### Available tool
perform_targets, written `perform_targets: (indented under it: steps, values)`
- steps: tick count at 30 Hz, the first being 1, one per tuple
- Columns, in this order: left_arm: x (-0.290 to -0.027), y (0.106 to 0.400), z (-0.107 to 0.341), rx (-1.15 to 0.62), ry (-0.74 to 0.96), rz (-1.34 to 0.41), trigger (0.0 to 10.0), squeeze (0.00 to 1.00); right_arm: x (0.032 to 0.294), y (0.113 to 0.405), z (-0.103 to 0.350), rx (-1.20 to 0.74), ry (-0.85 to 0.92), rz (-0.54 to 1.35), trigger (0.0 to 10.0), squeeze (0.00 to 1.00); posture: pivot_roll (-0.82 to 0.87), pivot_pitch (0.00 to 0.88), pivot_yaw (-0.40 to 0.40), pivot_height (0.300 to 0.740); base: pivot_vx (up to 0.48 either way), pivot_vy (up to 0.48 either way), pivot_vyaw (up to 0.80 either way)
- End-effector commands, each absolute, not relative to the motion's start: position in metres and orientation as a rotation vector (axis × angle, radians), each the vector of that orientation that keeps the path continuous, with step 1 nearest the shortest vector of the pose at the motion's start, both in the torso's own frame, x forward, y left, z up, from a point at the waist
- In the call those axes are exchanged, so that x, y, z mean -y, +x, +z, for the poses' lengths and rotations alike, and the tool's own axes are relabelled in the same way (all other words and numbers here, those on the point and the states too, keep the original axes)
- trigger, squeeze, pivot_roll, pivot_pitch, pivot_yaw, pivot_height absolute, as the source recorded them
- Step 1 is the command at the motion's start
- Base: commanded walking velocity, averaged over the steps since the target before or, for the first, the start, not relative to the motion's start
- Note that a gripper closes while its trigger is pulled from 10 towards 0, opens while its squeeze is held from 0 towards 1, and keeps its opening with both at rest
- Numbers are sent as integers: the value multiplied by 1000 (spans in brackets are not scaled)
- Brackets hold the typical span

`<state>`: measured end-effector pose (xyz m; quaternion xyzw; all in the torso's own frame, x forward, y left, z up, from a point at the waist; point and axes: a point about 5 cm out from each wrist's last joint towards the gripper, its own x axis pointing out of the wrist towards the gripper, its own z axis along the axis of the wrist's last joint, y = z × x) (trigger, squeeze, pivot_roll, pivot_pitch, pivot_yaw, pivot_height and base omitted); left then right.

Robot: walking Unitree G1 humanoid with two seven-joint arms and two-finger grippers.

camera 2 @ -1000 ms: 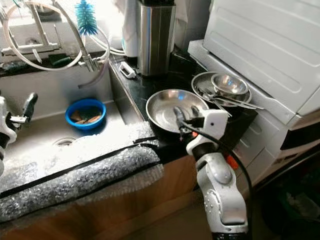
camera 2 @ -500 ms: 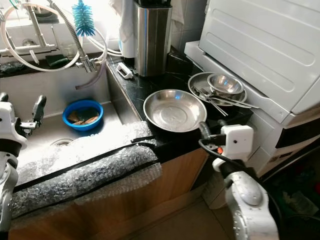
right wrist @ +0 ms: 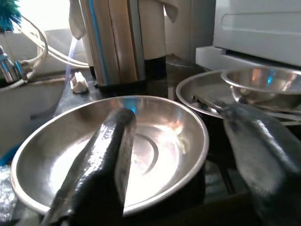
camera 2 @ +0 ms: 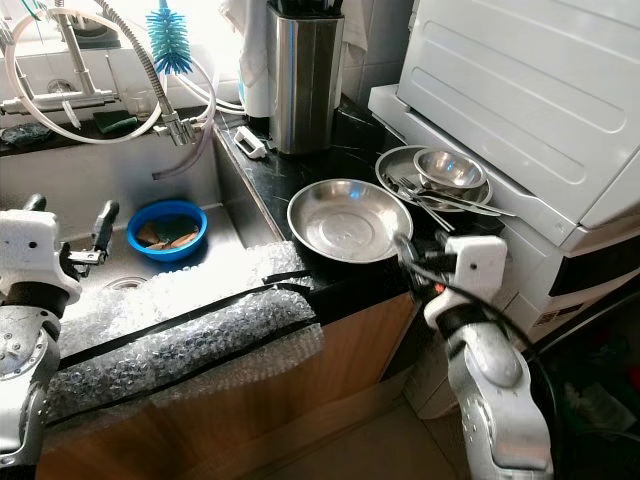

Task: Kitchen organization

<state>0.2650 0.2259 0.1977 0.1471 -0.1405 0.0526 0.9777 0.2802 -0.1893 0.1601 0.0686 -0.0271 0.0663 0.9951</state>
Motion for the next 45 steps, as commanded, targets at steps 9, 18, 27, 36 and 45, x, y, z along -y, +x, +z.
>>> perform_targets:
  steps: [9,18,27,36,45]
  values:
    - [-215,268,202,298,323,77,10000,0,205,300,145,-60,398,-25,10000,0,-21,0,-99,740,0,0,0]
    - [-215,268,207,312,355,85,10000,0,193,315,153,-58,439,28,10000,0,-9,0,-100,740,0,0,0]
    - [-215,271,210,316,362,87,10000,0,183,321,162,-36,466,78,10000,0,-6,0,-101,740,0,0,0]
    - [-213,273,211,323,353,82,10000,0,176,314,174,70,485,70,10000,0,-14,0,-102,740,0,0,0]
    - [-212,273,209,322,349,79,10000,0,162,306,189,188,532,128,10000,0,-17,0,-107,740,0,0,0]
